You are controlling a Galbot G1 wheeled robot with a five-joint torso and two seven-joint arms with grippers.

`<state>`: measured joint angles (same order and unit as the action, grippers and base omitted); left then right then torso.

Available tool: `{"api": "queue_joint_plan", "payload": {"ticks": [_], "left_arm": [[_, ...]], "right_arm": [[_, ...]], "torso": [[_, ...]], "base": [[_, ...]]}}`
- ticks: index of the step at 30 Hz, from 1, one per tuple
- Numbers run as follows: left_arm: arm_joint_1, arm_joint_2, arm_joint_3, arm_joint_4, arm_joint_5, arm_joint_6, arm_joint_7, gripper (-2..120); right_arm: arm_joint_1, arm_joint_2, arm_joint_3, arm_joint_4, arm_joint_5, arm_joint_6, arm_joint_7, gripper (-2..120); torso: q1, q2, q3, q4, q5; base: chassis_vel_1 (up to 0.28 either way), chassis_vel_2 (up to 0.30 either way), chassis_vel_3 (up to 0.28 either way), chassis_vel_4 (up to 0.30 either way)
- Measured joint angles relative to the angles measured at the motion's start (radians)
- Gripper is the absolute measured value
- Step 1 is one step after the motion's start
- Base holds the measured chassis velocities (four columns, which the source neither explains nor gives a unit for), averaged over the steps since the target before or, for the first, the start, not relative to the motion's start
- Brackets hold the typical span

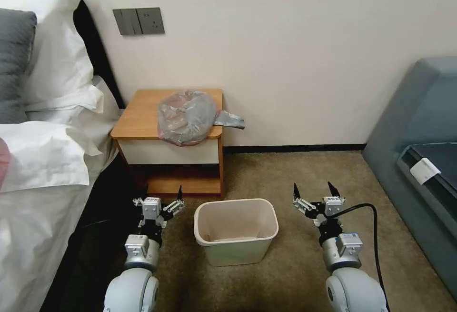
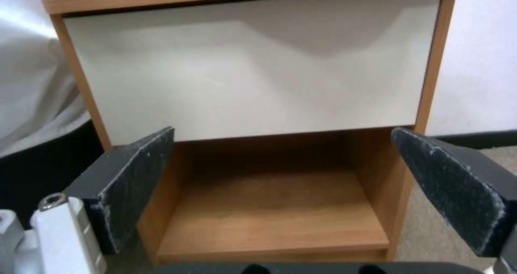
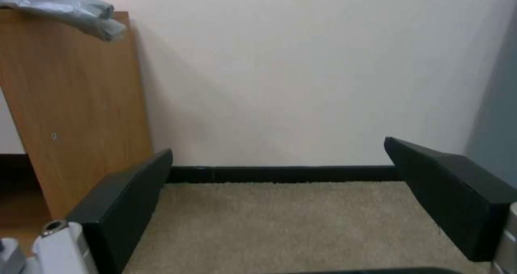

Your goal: Pick up the garbage bag from the table and place it over the trash can.

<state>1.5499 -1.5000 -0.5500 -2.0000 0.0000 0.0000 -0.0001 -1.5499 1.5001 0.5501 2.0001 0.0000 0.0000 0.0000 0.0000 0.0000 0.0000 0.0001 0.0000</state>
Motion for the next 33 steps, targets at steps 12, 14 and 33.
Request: {"api": "queue_joint_plan", "payload": {"ticks": [12, 14, 33], "left_arm": [[0.0, 0.0, 0.0, 0.0, 0.0, 0.0, 0.0, 100], [0.0, 0.0, 0.0, 0.0, 0.0, 0.0, 0.0, 100], [0.15, -0.011, -0.065, -0.295, -0.102, 0.044, -0.039, 100]], "right_arm": [[0.0, 0.0, 0.0, 0.0, 0.0, 0.0, 0.0, 100], [0.0, 0.0, 0.0, 0.0, 0.0, 0.0, 0.0, 100], [-0.187, 0.026, 0.017, 0.312, 0.066, -0.015, 0.042, 100]], "torso": [[0.0, 0.0, 0.0, 0.0, 0.0], [0.0, 0.0, 0.0, 0.0, 0.0], [0.0, 0.0, 0.0, -0.0001, -0.0001]], "base": [[0.0, 0.0, 0.0, 0.0], [0.0, 0.0, 0.0, 0.0], [0.0, 0.0, 0.0, 0.0]]}}
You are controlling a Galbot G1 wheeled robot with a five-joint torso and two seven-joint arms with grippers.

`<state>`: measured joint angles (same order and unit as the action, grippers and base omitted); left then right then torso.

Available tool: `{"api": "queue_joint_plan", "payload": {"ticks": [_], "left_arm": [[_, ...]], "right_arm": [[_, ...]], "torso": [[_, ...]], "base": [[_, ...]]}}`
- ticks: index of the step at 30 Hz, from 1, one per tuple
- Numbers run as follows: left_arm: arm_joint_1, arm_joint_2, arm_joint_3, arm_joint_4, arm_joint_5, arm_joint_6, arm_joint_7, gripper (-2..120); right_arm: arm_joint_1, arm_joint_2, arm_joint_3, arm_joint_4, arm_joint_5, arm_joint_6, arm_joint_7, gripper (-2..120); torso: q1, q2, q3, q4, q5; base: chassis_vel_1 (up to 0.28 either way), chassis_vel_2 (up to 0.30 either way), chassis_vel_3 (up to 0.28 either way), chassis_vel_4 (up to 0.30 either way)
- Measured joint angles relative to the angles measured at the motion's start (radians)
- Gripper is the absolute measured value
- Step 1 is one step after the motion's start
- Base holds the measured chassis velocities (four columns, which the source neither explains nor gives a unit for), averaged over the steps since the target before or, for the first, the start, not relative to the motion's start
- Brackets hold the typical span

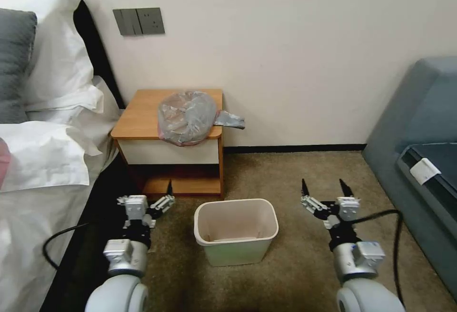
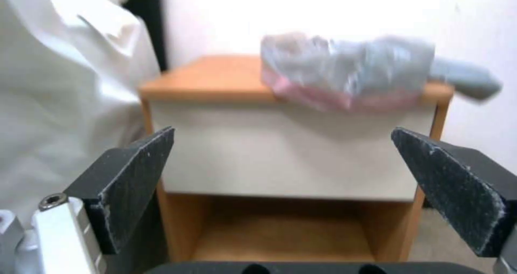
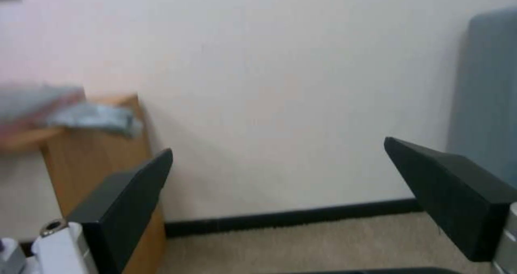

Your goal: Pick up the garbage bag from the table and place it over the trash can.

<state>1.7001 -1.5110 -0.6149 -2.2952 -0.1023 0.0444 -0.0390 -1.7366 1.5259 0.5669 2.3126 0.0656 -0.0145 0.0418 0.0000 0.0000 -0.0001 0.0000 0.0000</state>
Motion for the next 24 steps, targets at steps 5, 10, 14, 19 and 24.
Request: {"api": "queue_joint_plan", "payload": {"ticks": [5, 10, 14, 19, 24], "left_arm": [[0.073, -0.006, -0.031, -0.143, -0.05, 0.023, -0.019, 100], [0.13, -0.01, -0.056, -0.212, -0.089, 0.041, -0.034, 100], [0.137, -0.011, -0.059, -0.215, -0.095, 0.044, -0.037, 100], [0.214, 0.047, -0.055, -0.213, -0.06, 0.13, -0.038, 100], [0.252, 0.065, -0.056, -0.211, -0.044, 0.135, -0.038, 100]], "right_arm": [[-0.062, 0.009, 0.005, 0.102, 0.022, -0.005, 0.014, 100], [-0.064, 0.009, 0.006, 0.106, 0.023, -0.006, 0.015, 100], [-0.064, -0.016, 0.004, 0.109, 0.059, -0.017, 0.02, 100], [-0.05, -0.14, -0.01, 0.088, 0.216, -0.072, 0.039, 100], [-0.03, -0.155, -0.027, 0.058, 0.266, -0.073, 0.041, 100]], "torso": [[0.0, 0.0, 0.0, -0.0001, 0.0], [0.0, 0.0, 0.0, 0.0002, 0.0002], [0.0, 0.0, 0.0, -0.0003, 0.0], [0.0, 0.0, 0.0, 0.0003, 0.0003], [0.0, 0.0, 0.0, 0.0, 0.0001]], "base": [[0.0, 0.0, 0.0, 0.0], [0.0, 0.0, 0.0, 0.0], [0.0, 0.0, 0.0, 0.0], [0.0, 0.0, 0.0, 0.0], [0.0, 0.0, 0.0, 0.0]]}}
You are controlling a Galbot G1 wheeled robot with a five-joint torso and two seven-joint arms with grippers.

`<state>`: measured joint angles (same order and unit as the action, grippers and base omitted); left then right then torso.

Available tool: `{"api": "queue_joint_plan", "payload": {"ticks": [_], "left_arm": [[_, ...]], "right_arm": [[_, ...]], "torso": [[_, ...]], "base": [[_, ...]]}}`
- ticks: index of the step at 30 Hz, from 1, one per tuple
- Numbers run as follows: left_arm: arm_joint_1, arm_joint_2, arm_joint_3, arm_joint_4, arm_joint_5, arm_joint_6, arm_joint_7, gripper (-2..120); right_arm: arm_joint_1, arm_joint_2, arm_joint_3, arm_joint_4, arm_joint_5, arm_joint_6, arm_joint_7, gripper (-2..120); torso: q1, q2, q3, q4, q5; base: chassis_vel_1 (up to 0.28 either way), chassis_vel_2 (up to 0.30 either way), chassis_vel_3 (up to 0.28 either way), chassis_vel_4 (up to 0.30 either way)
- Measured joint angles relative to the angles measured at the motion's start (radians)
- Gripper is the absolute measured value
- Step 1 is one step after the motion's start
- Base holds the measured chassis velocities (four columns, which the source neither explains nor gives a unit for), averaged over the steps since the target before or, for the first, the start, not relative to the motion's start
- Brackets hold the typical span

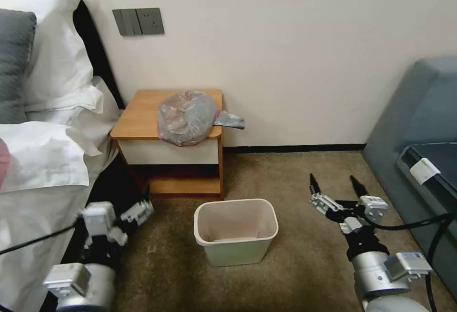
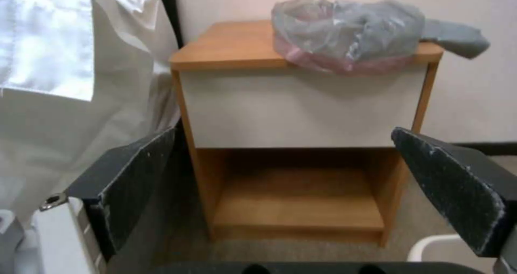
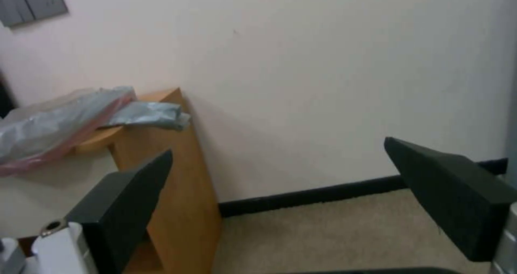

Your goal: Pick up the garbage bag from the table and place it over the trash can.

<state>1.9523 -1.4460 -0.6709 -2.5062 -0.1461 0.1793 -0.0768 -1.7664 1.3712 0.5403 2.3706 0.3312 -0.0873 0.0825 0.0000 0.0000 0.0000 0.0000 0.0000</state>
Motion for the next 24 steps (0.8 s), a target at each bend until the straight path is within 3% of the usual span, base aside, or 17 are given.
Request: {"api": "queue_joint_plan", "payload": {"ticks": [5, 14, 17, 18, 20, 24], "left_arm": [[0.008, 0.001, -0.002, 0.002, -0.001, -0.028, 0.0, 100], [0.018, -0.004, 0.004, 0.004, -0.007, -0.059, -0.002, 100], [0.018, -0.004, 0.004, 0.004, -0.008, -0.06, -0.002, 100], [0.018, -0.005, 0.004, 0.004, -0.011, -0.061, -0.002, 100], [0.019, -0.005, 0.003, 0.004, -0.013, -0.062, -0.002, 100], [0.046, -0.005, 0.001, 0.005, -0.016, -0.077, 0.0, 100]], "right_arm": [[0.025, 0.013, -0.006, -0.002, 0.112, -0.012, 0.002, 100], [0.109, 0.01, -0.012, -0.036, 0.518, -0.075, 0.007, 100], [0.128, 0.009, -0.014, -0.042, 0.575, -0.085, 0.007, 100], [0.174, 0.006, -0.017, -0.057, 0.688, -0.111, 0.015, 100], [0.207, 0.005, -0.02, -0.07, 0.753, -0.128, 0.026, 100], [0.355, 0.007, -0.043, -0.168, 1.042, -0.173, 0.091, 100]], "torso": [[0.0, 0.0, 0.0, 0.0, -0.0001], [0.0, 0.0, 0.0, -0.0002, -0.0001], [0.0, 0.0, 0.0, -0.0002, 0.0], [0.0, 0.0, 0.0, -0.0002, -0.0002], [0.0, 0.0, 0.0, -0.0001, -0.0001], [0.0, 0.0, 0.0, 0.0, 0.0002]], "base": [[0.0, 0.0, 0.0, 0.0], [0.0, 0.0, 0.0, 0.0], [0.0, 0.0, 0.0, 0.0], [0.0, 0.0, 0.0, 0.0], [0.0, 0.0, 0.0, 0.0], [0.0, 0.0, 0.0, 0.0]]}}
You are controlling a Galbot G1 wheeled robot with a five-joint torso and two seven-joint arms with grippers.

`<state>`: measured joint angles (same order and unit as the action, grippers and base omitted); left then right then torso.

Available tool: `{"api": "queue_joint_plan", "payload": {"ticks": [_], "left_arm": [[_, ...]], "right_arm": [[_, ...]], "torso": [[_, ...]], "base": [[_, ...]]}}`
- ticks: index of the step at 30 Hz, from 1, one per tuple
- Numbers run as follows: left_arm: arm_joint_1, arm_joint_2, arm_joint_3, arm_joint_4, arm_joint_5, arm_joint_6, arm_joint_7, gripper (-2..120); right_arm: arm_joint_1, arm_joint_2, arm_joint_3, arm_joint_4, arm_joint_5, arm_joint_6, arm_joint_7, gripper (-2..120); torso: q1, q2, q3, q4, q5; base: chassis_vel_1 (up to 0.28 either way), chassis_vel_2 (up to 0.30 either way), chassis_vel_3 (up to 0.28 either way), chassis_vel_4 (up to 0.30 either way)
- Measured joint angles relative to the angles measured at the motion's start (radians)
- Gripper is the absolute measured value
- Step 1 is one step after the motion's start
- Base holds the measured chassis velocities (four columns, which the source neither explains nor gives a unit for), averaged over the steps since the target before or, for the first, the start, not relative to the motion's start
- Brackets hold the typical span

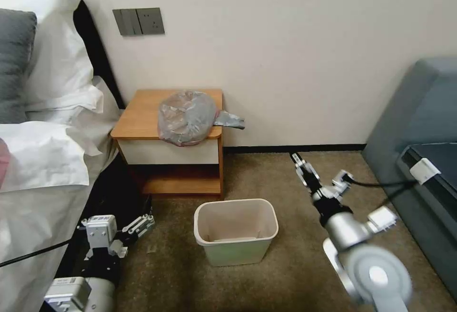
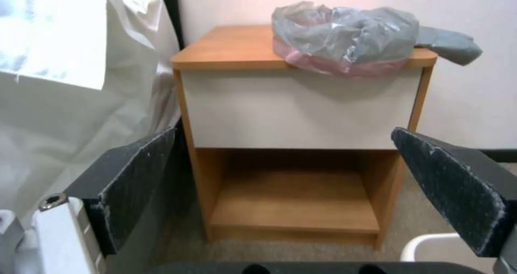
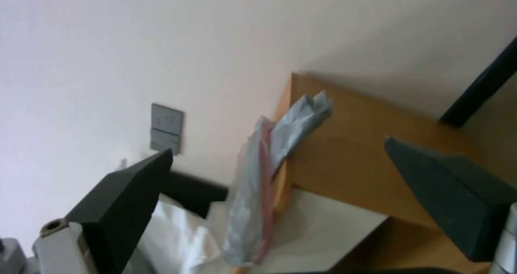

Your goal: Pick up the garbage bag from the table and place it over the trash can.

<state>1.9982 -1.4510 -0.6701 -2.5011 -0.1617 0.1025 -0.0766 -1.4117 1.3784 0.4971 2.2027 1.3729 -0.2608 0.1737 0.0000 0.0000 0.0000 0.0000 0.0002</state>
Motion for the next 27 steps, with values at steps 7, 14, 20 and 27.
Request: {"api": "queue_joint_plan", "payload": {"ticks": [7, 14, 20, 27], "left_arm": [[0.03, -0.011, -0.012, 0.0, -0.022, -0.04, 0.01, 100], [0.048, -0.014, -0.022, 0.001, -0.025, -0.055, 0.016, 100], [0.064, -0.029, -0.029, 0.001, -0.023, -0.06, 0.022, 100], [0.069, -0.045, -0.03, 0.001, -0.02, -0.062, 0.026, 100]], "right_arm": [[0.27, 0.014, -0.063, -0.248, 0.257, -0.015, 0.061, 100], [0.44, 0.055, -0.133, -0.484, 0.338, -0.026, 0.058, 100], [0.546, 0.125, -0.18, -0.626, 0.339, -0.018, 0.035, 100], [0.645, 0.182, -0.185, -0.793, 0.267, -0.014, -0.029, 100]], "torso": [[0.0, 0.0, 0.0, 0.0, -0.0004], [0.0, 0.0, 0.0, 0.0, -0.0003], [0.0, 0.0, 0.0, 0.0001, -0.0004], [0.0, 0.0, 0.0, 0.0001, -0.0003]], "base": [[0.0, 0.0, 0.0, 0.0], [0.0, 0.0, 0.0, 0.0], [0.0, 0.0, 0.0, 0.0], [0.0, 0.0, 0.0, 0.0]]}}
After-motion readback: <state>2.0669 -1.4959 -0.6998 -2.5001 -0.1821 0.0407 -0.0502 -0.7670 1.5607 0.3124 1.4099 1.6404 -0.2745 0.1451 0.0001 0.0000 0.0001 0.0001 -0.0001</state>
